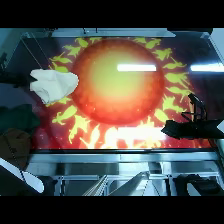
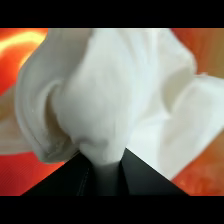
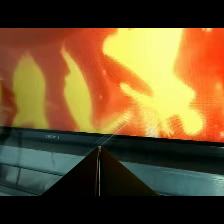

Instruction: Fold the shirts.

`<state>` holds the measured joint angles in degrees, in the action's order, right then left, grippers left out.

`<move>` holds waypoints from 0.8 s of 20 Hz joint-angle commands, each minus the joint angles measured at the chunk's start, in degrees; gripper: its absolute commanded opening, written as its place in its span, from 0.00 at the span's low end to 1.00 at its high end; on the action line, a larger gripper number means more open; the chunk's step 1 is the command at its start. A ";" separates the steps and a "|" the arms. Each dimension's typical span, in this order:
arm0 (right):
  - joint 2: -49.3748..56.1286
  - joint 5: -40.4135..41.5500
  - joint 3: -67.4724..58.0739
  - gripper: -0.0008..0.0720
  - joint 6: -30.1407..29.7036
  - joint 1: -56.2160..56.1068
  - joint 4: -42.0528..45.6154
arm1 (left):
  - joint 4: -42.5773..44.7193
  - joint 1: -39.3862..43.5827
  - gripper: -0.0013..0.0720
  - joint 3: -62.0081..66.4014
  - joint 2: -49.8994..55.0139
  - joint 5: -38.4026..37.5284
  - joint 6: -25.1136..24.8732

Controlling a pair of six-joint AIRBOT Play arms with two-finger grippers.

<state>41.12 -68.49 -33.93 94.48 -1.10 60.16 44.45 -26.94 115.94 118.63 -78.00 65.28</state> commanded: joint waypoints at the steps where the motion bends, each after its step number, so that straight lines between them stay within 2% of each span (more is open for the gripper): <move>1: -0.04 0.24 0.02 0.05 0.00 -0.07 0.00 | -13.60 4.50 0.03 -0.13 -7.69 -9.16 -1.20; 3: -0.04 0.37 0.02 0.05 0.00 -0.07 0.02 | -17.62 9.49 0.04 -0.15 -11.96 -16.13 -0.76; 5: -0.04 -0.31 0.02 0.05 0.00 -0.07 -0.07 | -17.09 16.41 0.04 -2.32 -16.11 -21.09 0.59; 6: -0.04 -0.92 0.02 0.05 -0.04 -0.07 0.04 | -16.96 20.44 0.04 -5.27 -18.53 -21.49 0.59; 8: -0.02 -0.94 0.02 0.05 -0.26 -0.07 0.04 | -16.68 28.13 0.03 -11.30 -22.43 -17.31 0.00; 9: -0.02 -0.92 0.02 0.05 -0.26 -0.07 0.04 | -14.45 31.98 0.09 -13.68 -23.69 -13.20 -0.31; 10: -0.02 -0.87 0.02 0.06 -0.26 -0.07 0.04 | -10.62 35.71 0.44 -15.72 -24.61 -9.14 -0.26; 11: -0.02 -0.74 0.02 0.21 -0.26 -0.07 0.22 | -6.38 38.77 0.63 -17.09 -24.96 -5.31 -0.24; 12: -0.02 -0.72 0.02 0.64 -0.52 -0.04 0.22 | -2.62 41.57 1.00 -17.73 -24.90 -1.81 0.94; 13: -0.04 -0.42 0.00 0.87 -2.60 -0.04 0.15 | 1.57 44.11 0.99 -18.14 -24.87 1.27 3.82; 16: -0.02 -0.46 -0.11 0.86 -3.34 0.70 0.24 | 13.18 46.97 0.99 -15.04 -24.90 0.68 6.27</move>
<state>41.12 -69.08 -33.93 92.40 -0.84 60.34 45.76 15.70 100.07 94.37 -80.60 68.62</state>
